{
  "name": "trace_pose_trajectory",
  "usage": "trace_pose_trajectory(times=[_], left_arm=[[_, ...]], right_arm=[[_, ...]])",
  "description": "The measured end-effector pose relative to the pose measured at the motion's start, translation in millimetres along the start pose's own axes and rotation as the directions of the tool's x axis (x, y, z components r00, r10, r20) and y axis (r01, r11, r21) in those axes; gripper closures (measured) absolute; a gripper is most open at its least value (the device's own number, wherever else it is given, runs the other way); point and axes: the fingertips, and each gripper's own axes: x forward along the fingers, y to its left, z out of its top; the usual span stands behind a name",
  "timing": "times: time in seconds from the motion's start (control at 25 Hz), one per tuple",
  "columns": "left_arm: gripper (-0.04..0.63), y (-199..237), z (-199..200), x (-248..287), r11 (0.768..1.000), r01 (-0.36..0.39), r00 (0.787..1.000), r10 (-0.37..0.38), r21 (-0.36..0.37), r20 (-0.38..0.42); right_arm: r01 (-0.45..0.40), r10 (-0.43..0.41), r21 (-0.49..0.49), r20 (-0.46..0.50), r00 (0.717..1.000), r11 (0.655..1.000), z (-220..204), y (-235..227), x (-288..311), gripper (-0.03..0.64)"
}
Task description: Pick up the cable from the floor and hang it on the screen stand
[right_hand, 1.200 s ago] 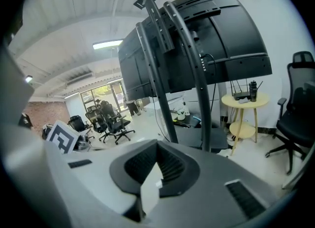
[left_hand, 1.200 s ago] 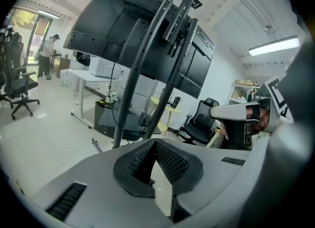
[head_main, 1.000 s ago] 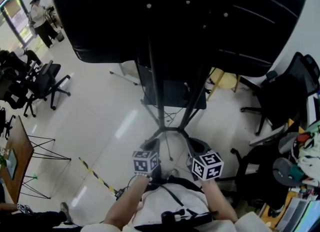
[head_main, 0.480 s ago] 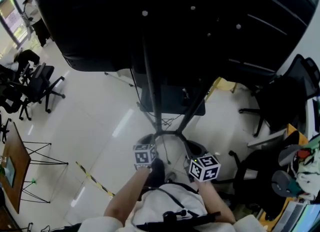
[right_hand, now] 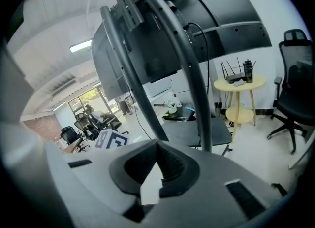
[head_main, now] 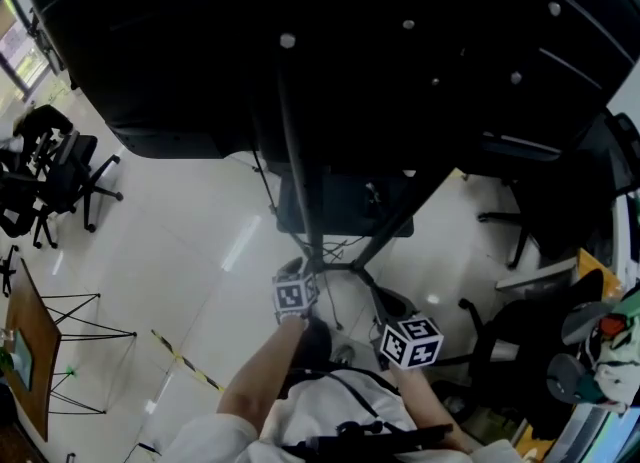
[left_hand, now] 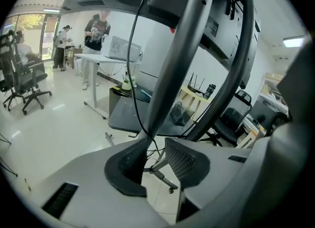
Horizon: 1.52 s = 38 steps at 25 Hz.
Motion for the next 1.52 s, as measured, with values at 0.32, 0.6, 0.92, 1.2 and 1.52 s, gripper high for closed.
trace_pose_trajectory(times=[0.32, 0.6, 0.92, 1.2, 1.52], left_arm=[[0.481, 13.6, -1.2, 45.2, 0.999, 0.032, 0.999, -0.033, -0.013, -0.034], [0.480, 13.1, -2.9, 73.5, 0.996, 0.084, 0.993, -0.084, -0.011, -0.077], [0.488, 13.0, -12.6, 93.8, 0.997, 0.064, 0.989, -0.069, -0.041, -0.132], [0.517, 14.3, -13.1, 102.3, 0.998, 0.031, 0.987, -0.039, -0.059, -0.153], [0.569, 14.4, -8.8, 102.6, 0.997, 0.023, 0.990, -0.033, -0.070, -0.140]], right_arm=[[0.058, -0.058, 0.027, -0.019, 0.998, 0.998, 0.1, -23.2, 11.1, 0.606], [0.101, -0.100, 0.043, -0.031, 0.995, 0.994, 0.5, -36.4, 17.6, 0.606], [0.123, -0.121, 0.059, -0.038, 0.992, 0.991, 1.0, -46.9, 23.8, 0.606], [0.134, -0.132, 0.070, -0.035, 0.991, 0.989, 3.8, -53.6, 24.5, 0.606], [0.154, -0.151, 0.080, -0.035, 0.988, 0.985, 2.2, -58.1, 20.5, 0.606]])
